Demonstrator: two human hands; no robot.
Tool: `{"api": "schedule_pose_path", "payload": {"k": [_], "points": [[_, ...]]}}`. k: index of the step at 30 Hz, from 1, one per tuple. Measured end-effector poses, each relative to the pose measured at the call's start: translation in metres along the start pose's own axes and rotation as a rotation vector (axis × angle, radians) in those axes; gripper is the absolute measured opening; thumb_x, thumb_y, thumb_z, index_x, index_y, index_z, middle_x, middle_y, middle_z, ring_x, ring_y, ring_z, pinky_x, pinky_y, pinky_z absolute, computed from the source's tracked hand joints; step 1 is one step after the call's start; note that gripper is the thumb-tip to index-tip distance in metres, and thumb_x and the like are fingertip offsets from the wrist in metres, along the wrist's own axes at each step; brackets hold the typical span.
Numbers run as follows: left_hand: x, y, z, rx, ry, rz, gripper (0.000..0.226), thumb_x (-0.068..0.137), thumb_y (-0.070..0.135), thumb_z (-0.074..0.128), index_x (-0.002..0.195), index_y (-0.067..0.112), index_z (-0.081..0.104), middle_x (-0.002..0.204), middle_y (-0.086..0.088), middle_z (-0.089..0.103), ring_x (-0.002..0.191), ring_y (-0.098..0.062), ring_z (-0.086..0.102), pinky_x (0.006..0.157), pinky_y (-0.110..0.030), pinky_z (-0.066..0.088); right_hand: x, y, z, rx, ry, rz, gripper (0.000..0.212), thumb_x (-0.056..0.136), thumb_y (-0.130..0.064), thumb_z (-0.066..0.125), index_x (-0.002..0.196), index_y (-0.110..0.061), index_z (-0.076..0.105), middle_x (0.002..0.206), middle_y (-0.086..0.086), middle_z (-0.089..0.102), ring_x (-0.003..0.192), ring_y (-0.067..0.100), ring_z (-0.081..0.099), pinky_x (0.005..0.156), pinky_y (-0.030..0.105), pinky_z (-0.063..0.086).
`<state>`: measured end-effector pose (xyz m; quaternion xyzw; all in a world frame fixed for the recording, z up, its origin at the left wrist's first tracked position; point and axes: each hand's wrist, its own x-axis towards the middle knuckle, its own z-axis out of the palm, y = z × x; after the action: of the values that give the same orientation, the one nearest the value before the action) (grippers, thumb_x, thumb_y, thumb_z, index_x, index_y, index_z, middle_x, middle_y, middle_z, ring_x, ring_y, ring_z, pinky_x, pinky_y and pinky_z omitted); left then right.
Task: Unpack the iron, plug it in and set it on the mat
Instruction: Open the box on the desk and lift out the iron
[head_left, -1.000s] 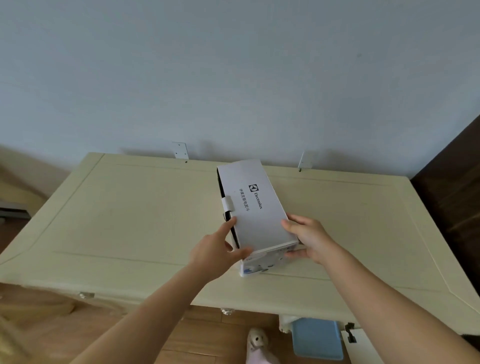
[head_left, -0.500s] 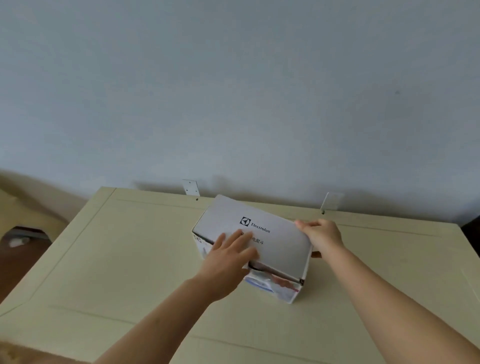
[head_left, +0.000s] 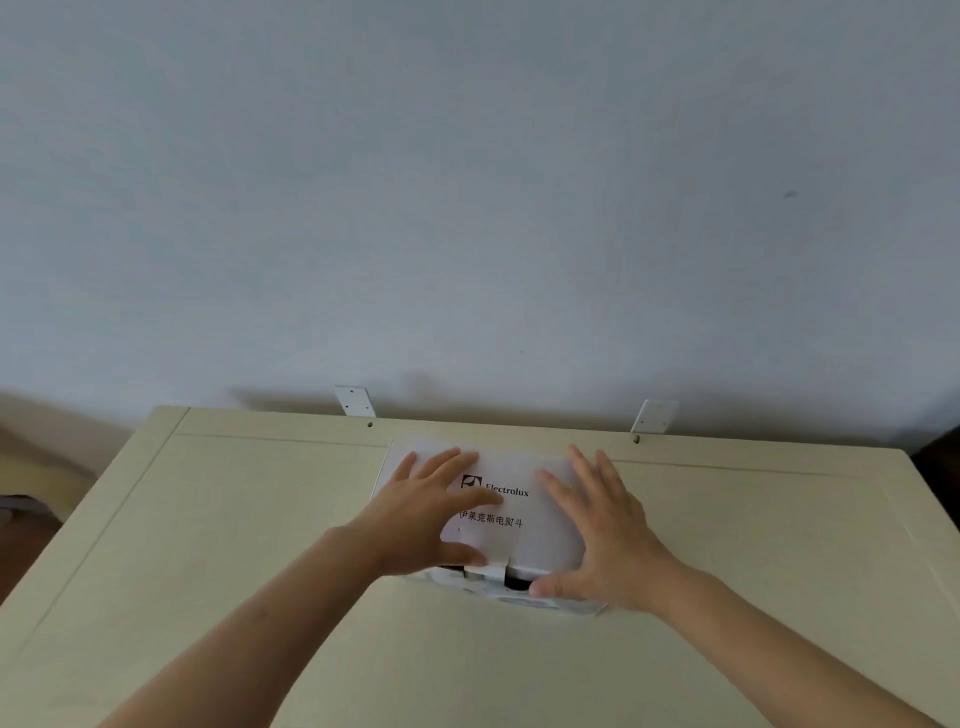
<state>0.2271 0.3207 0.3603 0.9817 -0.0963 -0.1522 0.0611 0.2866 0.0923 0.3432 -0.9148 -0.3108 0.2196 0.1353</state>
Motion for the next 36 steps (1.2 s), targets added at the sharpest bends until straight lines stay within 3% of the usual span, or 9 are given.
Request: {"api": "schedule_pose_path", "payload": {"k": [2,6,16,20,24,26,28,31,36], "points": [[0.008,-0.002,-0.009,0.048,-0.057,0.050,0.072,0.074,0.065,0.057,0.138,0.049,0.028,0.160,0.000,0.000,0.147,-0.017,-0.003,0.118,-0.045,0.002,0.001,-0.001,-0.002,-0.063,-0.053,0.014,0.124,0.054,-0.074,0.064,0.146,-0.038,-0.011,0.151,-0.003,-0.036,0.138,0.026,-0.035,0.116,0.053,0.010],[0.017,-0.014,-0.021,0.138,-0.112,0.092,0.084,0.069,0.065,0.063,0.139,0.052,0.019,0.159,-0.010,-0.004,0.147,-0.024,-0.001,0.117,-0.045,0.006,0.009,-0.004,-0.008,-0.069,-0.025,0.042,0.124,0.058,-0.062,0.072,0.148,-0.031,-0.008,0.155,-0.001,-0.025,0.142,0.024,-0.026,0.118,0.046,0.014],[0.033,-0.045,-0.036,0.345,-0.238,0.055,0.107,0.069,0.058,0.067,0.144,0.044,-0.008,0.156,-0.019,-0.005,0.145,-0.035,0.003,0.111,-0.058,0.021,0.046,-0.016,-0.019,-0.065,0.046,0.112,0.109,0.061,-0.059,0.073,0.148,-0.035,0.012,0.158,-0.001,-0.009,0.145,0.021,-0.013,0.118,0.046,0.006],[0.046,-0.054,-0.049,0.390,-0.251,0.036,0.112,0.064,0.053,0.073,0.144,0.042,-0.005,0.148,-0.021,0.018,0.132,-0.036,0.031,0.104,-0.048,0.038,0.052,-0.024,-0.009,-0.020,0.163,0.204,0.089,0.068,-0.060,0.068,0.143,-0.044,0.022,0.158,0.001,-0.008,0.144,0.027,-0.013,0.115,0.054,0.004],[0.050,-0.058,-0.052,0.405,-0.226,0.061,0.111,0.061,0.053,0.075,0.144,0.042,0.002,0.134,-0.016,0.035,0.116,-0.032,0.046,0.099,-0.042,0.042,0.044,-0.025,0.026,0.289,0.293,0.303,0.106,0.061,-0.069,0.063,0.147,-0.036,0.012,0.158,0.001,-0.009,0.145,0.029,-0.005,0.115,0.049,0.017],[0.051,-0.059,-0.052,0.411,-0.215,0.073,0.111,0.060,0.054,0.075,0.143,0.042,0.003,0.132,-0.015,0.037,0.113,-0.032,0.048,0.099,-0.040,0.041,0.042,-0.024,0.040,0.726,0.448,0.384,0.111,0.061,-0.056,0.072,0.148,-0.026,0.010,0.155,0.005,0.014,0.142,0.026,0.020,0.112,0.045,0.029],[0.050,-0.059,-0.052,0.402,-0.201,0.082,0.109,0.060,0.055,0.074,0.143,0.042,0.004,0.131,-0.014,0.039,0.112,-0.031,0.049,0.100,-0.037,0.039,0.040,-0.024,0.047,1.072,0.473,0.425,0.104,0.072,-0.026,0.078,0.148,-0.017,0.008,0.141,0.008,0.041,0.121,0.015,0.052,0.095,0.027,0.046],[0.049,-0.062,-0.055,0.311,-0.219,0.060,0.107,0.060,0.052,0.075,0.142,0.046,0.007,0.136,-0.011,0.037,0.117,-0.029,0.048,0.101,-0.035,0.039,0.037,-0.024,0.049,1.151,0.464,0.378,0.070,0.078,-0.002,0.071,0.136,-0.009,0.033,0.106,-0.001,0.063,0.076,-0.008,0.065,0.064,0.008,0.048],[0.053,-0.065,-0.064,0.166,-0.312,0.038,0.107,0.059,0.044,0.080,0.142,0.047,0.011,0.144,-0.007,0.032,0.123,-0.029,0.047,0.102,-0.036,0.040,0.038,-0.026,0.047,1.200,0.514,0.332,0.065,0.075,-0.002,0.074,0.127,-0.014,0.037,0.102,-0.003,0.063,0.073,-0.011,0.065,0.061,0.008,0.049]]}}
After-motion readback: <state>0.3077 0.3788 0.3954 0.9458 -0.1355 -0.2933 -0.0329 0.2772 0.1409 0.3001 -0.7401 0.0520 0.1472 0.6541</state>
